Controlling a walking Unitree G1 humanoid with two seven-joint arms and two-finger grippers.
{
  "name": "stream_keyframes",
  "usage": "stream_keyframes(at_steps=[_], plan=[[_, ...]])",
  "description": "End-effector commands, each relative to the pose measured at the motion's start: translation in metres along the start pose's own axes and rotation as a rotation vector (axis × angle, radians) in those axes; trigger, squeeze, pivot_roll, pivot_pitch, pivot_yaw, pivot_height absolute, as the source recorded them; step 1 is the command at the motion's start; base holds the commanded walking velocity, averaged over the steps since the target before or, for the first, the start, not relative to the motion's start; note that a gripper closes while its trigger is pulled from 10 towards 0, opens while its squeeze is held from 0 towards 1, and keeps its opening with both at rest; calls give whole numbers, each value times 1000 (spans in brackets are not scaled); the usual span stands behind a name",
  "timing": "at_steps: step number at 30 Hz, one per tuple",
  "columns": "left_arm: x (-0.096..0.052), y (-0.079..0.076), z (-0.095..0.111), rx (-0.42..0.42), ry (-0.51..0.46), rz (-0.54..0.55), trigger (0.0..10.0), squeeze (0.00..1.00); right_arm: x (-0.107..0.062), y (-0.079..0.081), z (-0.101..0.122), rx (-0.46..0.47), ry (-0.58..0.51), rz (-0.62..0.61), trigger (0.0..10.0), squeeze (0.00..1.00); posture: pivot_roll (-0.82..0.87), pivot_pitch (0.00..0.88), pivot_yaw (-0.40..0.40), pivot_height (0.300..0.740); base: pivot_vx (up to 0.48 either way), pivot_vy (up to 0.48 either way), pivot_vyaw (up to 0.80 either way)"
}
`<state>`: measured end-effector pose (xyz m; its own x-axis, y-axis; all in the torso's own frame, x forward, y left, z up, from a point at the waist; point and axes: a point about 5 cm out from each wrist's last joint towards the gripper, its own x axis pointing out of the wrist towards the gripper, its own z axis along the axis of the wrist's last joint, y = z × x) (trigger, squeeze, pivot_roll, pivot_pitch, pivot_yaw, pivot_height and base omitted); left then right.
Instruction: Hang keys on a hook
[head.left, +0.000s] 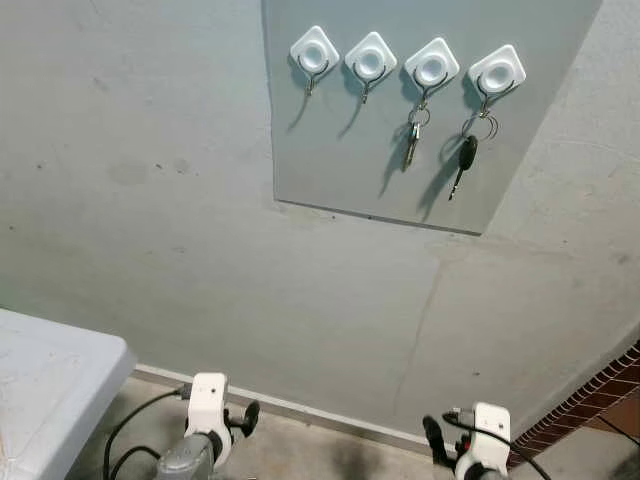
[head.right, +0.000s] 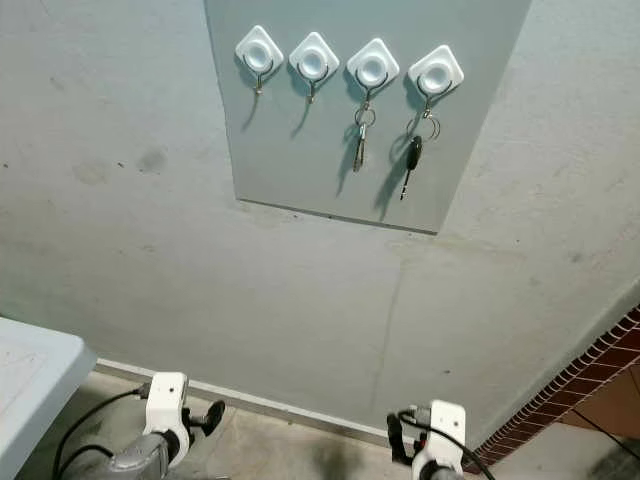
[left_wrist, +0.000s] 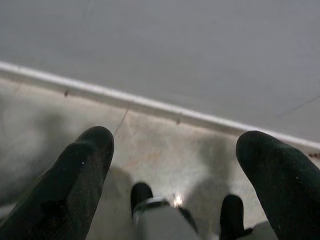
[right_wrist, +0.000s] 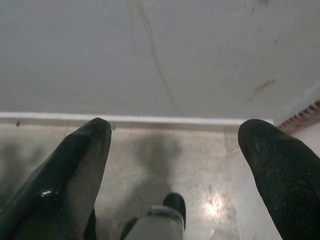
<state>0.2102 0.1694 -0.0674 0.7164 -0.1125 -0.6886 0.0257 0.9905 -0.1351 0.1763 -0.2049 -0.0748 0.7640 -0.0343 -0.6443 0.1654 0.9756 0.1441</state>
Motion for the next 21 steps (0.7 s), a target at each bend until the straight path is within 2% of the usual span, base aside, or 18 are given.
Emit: stream_keyframes(at_steps=[1, 5, 9, 10, 13, 21], plan=[[-1, 2, -4, -1, 19, 14, 10000, 0, 0, 0, -2, 7, 14, -10, 10000, 1000, -56, 0, 15, 702, 0, 0, 0], [-4, 3, -13, -1, 47, 24, 10000, 0, -3, -1, -10, -36, 65, -11, 10000, 1000, -60, 0, 10, 702, 0, 0, 0], [-6, 4, -20, -14, 68, 33, 10000, 0, -5, -1, -17, -27, 99, -10, 10000, 1000, -62, 0, 10, 702, 0, 0, 0], [-7, 3, -23, -22, 78, 37, 10000, 0, -6, -2, -19, -32, 111, -12, 10000, 0, -60, 0, 7, 702, 0, 0, 0], [-8, 4, -29, -23, 103, 50, 10000, 0, -8, -2, -26, -6, 152, -5, 10000, 0, -60, 0, 7, 702, 0, 0, 0], [-9, 3, -32, -26, 112, 48, 10000, 0, -10, -2, -31, 24, 176, -31, 10000, 0, -60, 0, 8, 702, 0, 0, 0]])
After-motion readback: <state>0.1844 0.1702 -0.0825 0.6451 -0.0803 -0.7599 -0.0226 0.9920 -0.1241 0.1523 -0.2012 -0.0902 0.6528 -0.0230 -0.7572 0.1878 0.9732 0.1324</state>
